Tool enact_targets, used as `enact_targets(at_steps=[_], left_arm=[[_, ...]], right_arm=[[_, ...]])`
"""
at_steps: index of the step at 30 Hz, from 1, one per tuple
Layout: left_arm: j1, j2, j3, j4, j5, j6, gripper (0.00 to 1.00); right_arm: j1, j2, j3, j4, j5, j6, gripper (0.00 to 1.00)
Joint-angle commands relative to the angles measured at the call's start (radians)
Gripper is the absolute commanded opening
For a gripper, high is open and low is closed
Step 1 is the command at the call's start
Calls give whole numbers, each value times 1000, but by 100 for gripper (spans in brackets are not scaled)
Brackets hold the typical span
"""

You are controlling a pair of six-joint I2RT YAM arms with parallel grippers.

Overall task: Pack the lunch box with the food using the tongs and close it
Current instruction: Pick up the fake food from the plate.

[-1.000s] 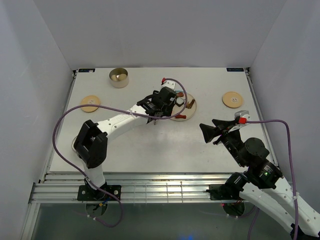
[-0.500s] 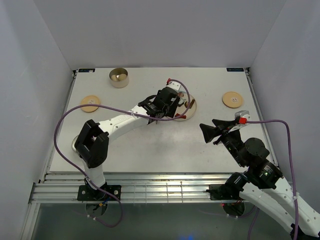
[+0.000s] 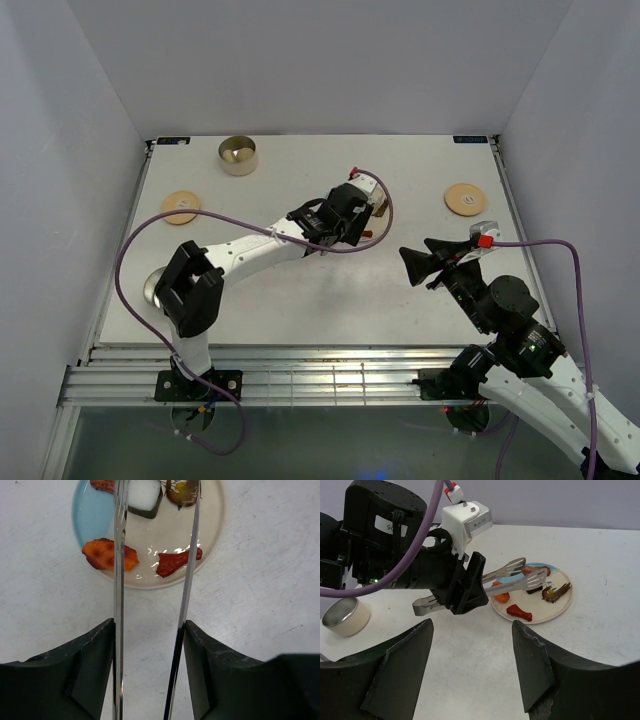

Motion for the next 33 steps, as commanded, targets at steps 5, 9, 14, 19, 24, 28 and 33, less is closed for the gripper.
enact_targets(at_steps=[5,9,14,19,24,28,33], left_arm=[[-34,98,143,35,-25,59,64],[-42,170,186,32,-56,76,63],[-50,219,237,30,-68,86,63],[-53,256,277,30,-65,88,61],[-53,287,304,31,-77,89,60],[-53,302,318,38,-76,94,60],[-53,328,341,33,-76,103,60]], right_arm=[[3,-25,0,40,17,-15,70],[2,-46,-3,38,28,-13,70],[2,-89,-10,43,54,-5,70],[2,-137,-29,60,74,-4,70],[3,-138,-30,61,72,-4,70],[3,-129,-27,58,71,-4,70],[2,-134,-27,58,72,-4,70]])
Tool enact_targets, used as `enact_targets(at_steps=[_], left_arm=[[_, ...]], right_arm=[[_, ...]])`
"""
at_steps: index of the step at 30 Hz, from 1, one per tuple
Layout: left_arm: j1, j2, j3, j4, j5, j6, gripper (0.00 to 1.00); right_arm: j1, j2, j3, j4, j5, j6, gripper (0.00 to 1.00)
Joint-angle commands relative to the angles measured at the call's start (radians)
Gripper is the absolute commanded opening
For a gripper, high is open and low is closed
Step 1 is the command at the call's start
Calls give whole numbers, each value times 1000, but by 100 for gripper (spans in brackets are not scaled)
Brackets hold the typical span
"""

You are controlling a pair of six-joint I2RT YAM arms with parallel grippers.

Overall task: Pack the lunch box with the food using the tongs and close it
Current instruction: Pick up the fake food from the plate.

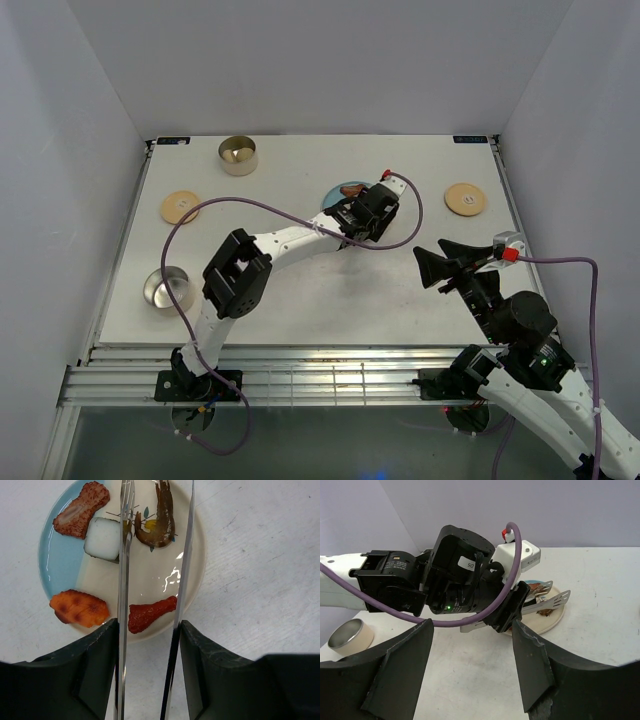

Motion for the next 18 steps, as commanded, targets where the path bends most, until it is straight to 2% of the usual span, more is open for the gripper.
enact_targets(at_steps=[1,18], left_arm=[[-6,16,50,21,-23,14,60],[-6,48,69,12,-38,15,53]], right_arm=[[2,-3,2,52,21,-5,70],[2,-7,2,49,19,-5,70]])
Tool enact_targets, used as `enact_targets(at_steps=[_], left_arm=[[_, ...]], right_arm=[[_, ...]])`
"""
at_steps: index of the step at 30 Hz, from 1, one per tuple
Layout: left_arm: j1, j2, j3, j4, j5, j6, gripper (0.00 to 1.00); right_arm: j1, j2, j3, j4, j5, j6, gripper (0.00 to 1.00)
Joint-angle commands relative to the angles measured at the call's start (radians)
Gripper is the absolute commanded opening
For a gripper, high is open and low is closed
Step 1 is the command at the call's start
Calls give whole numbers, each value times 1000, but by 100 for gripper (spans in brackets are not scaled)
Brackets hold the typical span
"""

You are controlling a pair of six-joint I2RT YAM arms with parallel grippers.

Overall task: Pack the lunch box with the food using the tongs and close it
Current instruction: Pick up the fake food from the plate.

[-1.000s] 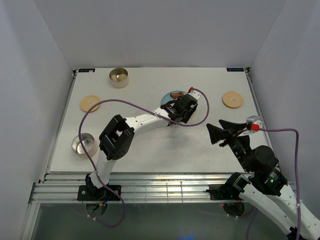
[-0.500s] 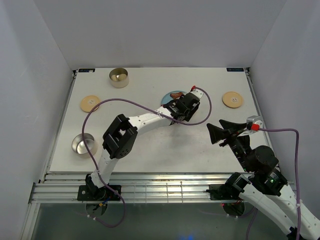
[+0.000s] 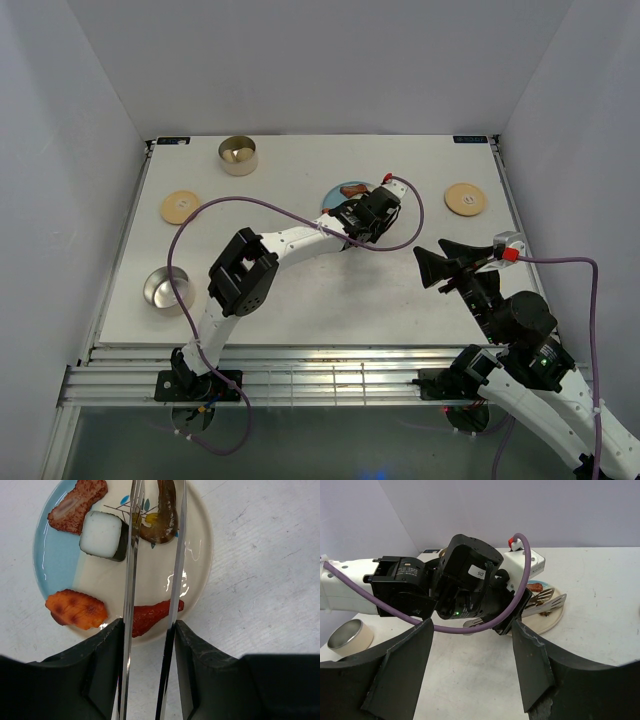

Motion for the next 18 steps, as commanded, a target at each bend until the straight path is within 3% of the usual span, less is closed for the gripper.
enact_targets(at_steps=[1,18], left_arm=[[-6,-5,38,16,-21,0,53],[2,14,52,-4,-7,-23,53]], right_arm=[[2,-6,2,48,18,-5,70],[2,-9,2,48,18,-5,70]])
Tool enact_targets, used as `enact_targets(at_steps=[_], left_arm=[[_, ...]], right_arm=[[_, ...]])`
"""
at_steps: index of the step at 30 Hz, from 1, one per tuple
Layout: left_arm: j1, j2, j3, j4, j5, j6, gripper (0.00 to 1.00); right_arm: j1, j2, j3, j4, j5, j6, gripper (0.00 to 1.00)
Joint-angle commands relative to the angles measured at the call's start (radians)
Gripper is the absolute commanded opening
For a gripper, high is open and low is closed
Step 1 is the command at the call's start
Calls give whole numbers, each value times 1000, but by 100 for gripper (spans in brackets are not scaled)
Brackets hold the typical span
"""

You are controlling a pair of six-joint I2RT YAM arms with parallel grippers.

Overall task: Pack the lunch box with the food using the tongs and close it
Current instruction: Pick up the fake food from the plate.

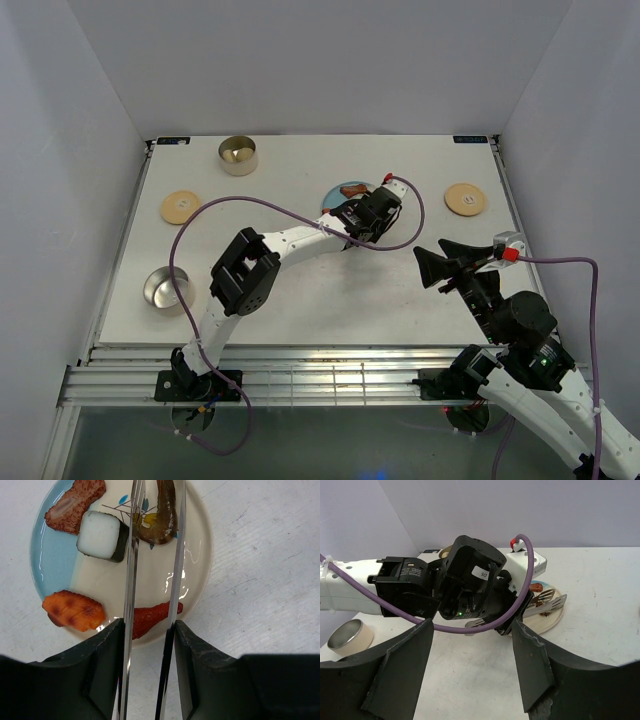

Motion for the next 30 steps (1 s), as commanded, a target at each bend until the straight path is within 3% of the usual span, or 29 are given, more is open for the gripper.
enact_targets(at_steps=[1,30], left_arm=[[3,-2,30,2,-2,-18,53],[22,-11,30,-29,44,-41,50]], right_arm=[[2,-9,2,47,18,-5,70],[4,-14,2,47,21,-5,70]])
